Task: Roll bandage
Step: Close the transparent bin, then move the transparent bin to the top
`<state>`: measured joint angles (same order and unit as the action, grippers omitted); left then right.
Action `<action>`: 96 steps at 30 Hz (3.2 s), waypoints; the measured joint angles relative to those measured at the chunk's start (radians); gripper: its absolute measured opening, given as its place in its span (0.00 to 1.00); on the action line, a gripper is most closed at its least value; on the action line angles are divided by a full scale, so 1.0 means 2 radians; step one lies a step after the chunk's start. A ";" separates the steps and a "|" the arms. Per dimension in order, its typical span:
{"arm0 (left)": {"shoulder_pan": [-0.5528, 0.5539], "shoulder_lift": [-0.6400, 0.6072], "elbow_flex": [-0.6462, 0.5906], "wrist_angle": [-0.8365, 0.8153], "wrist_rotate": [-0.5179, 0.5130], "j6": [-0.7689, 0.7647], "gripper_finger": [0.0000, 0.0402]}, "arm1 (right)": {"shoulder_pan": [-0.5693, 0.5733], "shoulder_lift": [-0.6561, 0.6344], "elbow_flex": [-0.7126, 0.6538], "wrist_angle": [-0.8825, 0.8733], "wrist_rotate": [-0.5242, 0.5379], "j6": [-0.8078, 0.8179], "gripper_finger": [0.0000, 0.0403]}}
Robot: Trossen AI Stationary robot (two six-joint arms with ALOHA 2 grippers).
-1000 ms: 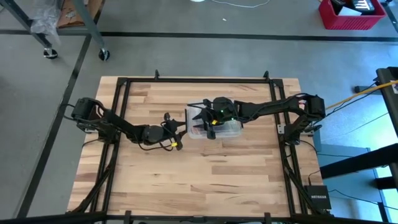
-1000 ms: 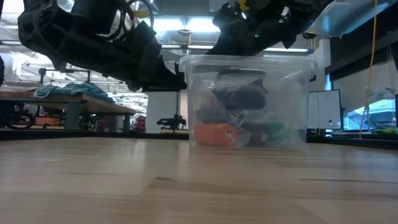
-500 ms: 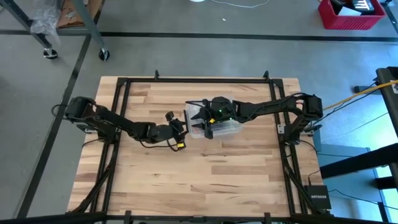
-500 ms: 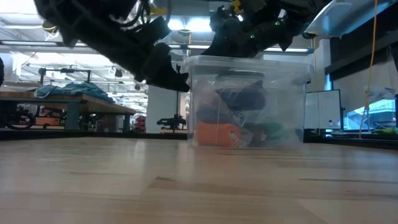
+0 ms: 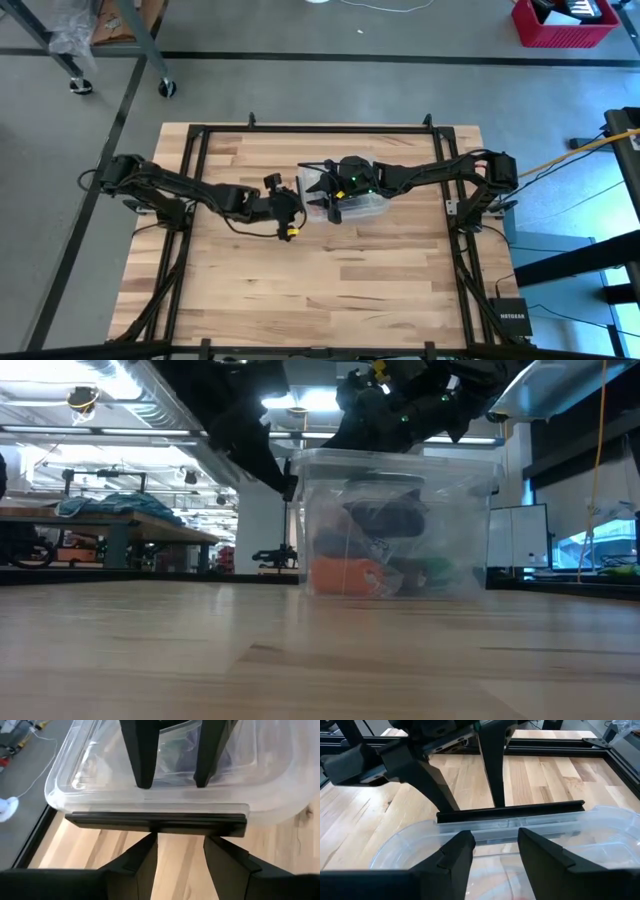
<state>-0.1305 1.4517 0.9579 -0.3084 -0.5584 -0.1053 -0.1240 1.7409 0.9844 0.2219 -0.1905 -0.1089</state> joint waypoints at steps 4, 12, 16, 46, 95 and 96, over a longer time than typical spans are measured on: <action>0.005 0.000 0.015 -0.014 0.016 0.013 0.38 | 0.000 0.000 0.000 0.001 -0.001 0.000 0.42; 0.023 0.002 0.018 -0.014 0.031 0.032 0.38 | -0.001 0.000 -0.001 0.003 0.003 0.011 0.42; 0.027 0.002 0.018 -0.016 0.044 0.052 0.38 | -0.001 0.002 -0.002 0.009 0.002 0.016 0.42; -0.008 -0.097 0.028 -0.013 0.035 -0.020 0.38 | 0.001 -0.175 0.039 -0.271 0.012 0.037 0.42; 0.285 0.040 0.025 0.178 0.187 0.159 0.38 | -0.272 -0.108 -0.065 -0.019 0.003 -0.141 0.42; 0.282 0.037 0.025 0.177 0.188 0.155 0.38 | -0.271 -0.113 -0.059 -0.031 0.005 -0.139 0.42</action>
<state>0.4327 1.5256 1.0077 0.0456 -0.1816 0.2047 -0.6656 1.5139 0.8656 0.1597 -0.1810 -0.3866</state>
